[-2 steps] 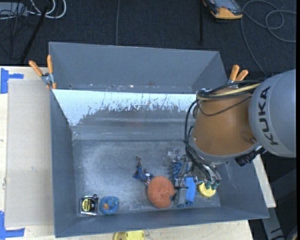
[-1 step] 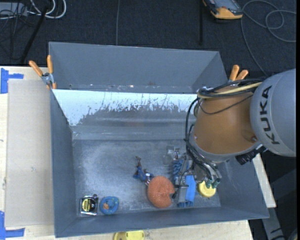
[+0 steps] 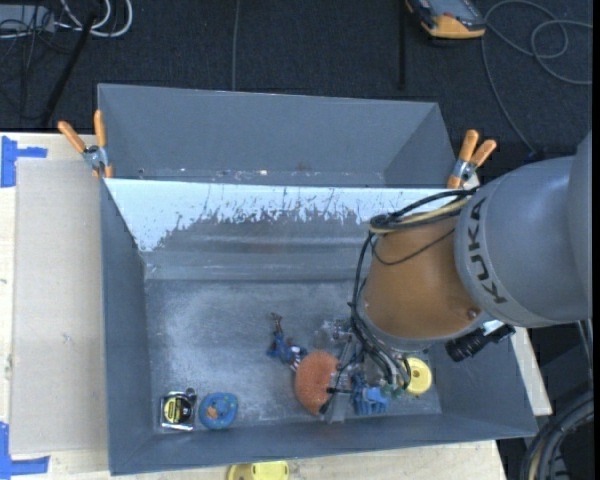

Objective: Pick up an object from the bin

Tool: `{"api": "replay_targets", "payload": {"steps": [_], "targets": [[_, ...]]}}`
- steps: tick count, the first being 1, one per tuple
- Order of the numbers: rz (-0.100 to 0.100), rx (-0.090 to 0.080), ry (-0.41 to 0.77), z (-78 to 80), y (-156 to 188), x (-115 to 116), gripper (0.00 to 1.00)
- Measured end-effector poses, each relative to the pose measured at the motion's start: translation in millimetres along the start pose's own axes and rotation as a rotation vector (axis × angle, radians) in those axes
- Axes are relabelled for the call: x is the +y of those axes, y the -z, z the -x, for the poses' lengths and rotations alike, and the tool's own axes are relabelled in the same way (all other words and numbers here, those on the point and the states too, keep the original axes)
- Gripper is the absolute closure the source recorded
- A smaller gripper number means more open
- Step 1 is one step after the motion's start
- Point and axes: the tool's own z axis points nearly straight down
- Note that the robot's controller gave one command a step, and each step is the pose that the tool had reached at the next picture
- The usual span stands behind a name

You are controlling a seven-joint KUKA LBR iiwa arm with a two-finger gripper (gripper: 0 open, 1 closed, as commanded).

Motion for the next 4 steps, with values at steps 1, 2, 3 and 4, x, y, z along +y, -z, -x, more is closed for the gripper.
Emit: {"api": "replay_targets", "payload": {"steps": [1,2,3,4], "targets": [[-0.002,0.002,0.023,-3.2,-30.7,0.9,0.0],[-0.001,0.002,-0.109,-5.3,-4.2,11.7,0.0],[0.0,-0.005,-0.059,-6.6,-37.6,11.8,0.0],[0.0,0.002,-0.218,-10.7,-41.8,0.1,1.0]]}}
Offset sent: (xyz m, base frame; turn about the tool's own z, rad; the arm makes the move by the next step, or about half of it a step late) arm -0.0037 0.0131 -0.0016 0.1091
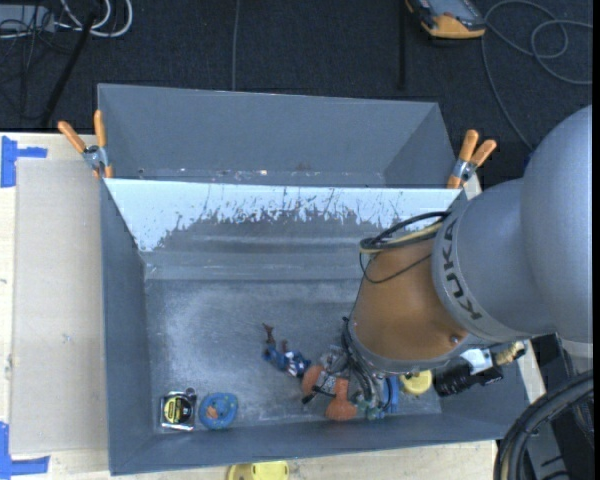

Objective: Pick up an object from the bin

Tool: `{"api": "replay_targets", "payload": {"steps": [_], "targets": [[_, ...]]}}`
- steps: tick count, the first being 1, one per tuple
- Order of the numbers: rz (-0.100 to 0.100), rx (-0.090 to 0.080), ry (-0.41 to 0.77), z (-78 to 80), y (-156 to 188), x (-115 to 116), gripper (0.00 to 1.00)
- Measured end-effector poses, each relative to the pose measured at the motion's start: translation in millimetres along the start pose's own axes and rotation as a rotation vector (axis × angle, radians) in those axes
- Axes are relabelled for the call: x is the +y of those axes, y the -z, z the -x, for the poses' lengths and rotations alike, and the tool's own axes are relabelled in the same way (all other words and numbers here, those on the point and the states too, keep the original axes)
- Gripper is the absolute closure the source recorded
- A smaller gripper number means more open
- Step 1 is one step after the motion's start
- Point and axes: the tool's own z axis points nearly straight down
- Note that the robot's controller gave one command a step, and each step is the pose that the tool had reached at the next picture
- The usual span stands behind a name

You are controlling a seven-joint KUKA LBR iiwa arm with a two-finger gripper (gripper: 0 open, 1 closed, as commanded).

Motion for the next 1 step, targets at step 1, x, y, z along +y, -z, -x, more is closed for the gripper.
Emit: {"api": "replay_targets", "payload": {"steps": [1], "targets": [[0.0,0.0,0.0,0.0,0.0,0.0,1.0]]}}
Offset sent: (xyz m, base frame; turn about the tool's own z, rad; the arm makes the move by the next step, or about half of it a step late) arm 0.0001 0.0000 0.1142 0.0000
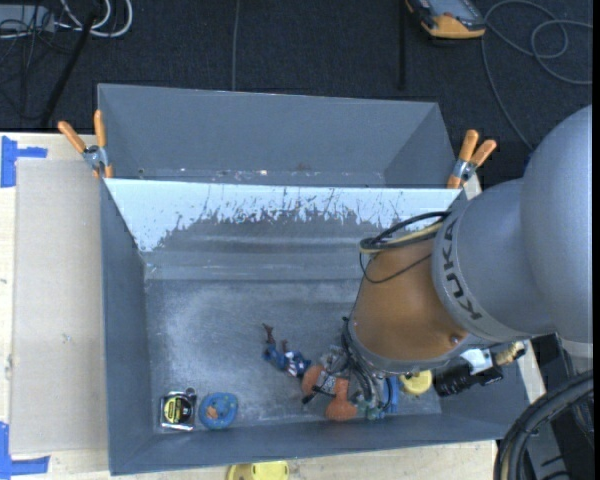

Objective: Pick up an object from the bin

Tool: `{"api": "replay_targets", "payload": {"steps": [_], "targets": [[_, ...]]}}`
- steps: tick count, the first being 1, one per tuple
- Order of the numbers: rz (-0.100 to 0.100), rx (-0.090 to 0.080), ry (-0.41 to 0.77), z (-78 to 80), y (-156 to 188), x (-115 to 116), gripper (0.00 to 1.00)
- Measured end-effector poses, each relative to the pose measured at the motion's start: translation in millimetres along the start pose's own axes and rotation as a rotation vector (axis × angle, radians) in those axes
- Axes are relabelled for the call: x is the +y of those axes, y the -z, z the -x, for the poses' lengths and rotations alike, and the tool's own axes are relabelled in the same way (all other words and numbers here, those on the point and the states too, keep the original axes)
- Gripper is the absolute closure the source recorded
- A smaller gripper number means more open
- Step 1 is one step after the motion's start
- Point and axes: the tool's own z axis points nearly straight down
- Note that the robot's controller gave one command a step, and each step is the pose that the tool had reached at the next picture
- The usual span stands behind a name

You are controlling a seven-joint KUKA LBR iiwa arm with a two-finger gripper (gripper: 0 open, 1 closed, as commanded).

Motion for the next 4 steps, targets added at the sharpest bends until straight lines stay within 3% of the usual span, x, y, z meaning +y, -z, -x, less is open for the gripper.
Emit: {"api": "replay_targets", "payload": {"steps": [2,3,4], "targets": [[-0.005,0.01,0.001,-3.1,27.7,-1.8,1.0],[-0.001,0.0,0.003,-1.9,65.1,-0.8,1.0],[0.0,-0.003,0.002,-1.6,61.4,-0.8,1.0]]}}
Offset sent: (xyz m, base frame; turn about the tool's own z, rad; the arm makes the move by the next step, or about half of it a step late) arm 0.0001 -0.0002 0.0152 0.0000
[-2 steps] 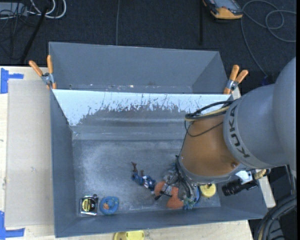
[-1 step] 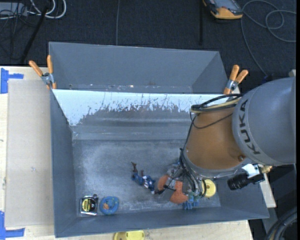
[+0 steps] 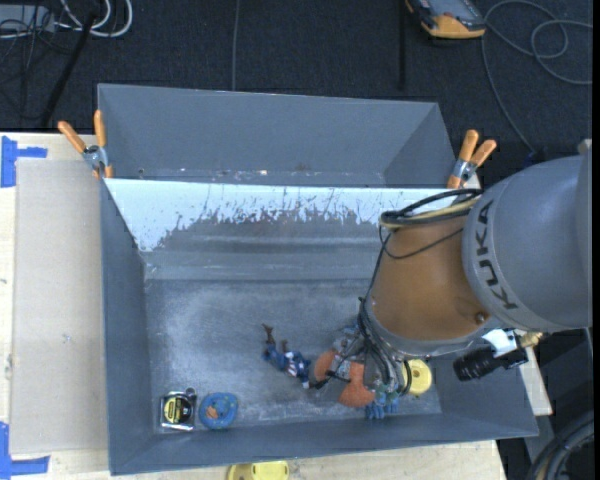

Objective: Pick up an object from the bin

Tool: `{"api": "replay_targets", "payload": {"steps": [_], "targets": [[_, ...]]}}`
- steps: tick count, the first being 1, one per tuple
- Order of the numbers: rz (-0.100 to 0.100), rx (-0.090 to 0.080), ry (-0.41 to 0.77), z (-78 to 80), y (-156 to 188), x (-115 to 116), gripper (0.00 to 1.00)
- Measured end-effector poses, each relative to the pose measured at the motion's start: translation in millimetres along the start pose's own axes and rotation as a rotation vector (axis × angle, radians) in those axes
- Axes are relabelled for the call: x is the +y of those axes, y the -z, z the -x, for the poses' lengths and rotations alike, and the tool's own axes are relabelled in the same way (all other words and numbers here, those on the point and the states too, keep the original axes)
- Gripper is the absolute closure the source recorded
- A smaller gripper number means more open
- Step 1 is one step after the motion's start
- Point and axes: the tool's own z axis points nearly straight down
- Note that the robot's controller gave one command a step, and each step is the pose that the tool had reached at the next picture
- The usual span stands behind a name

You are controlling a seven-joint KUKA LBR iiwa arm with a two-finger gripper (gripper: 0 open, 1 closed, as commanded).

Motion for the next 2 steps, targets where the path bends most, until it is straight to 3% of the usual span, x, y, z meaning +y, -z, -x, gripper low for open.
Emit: {"api": "replay_targets", "payload": {"steps": [1,2], "targets": [[-0.002,0.004,-0.001,-0.8,-9.1,-0.3,1.0],[-0.001,0.003,0.003,-0.3,17.3,0.0,1.0]]}}
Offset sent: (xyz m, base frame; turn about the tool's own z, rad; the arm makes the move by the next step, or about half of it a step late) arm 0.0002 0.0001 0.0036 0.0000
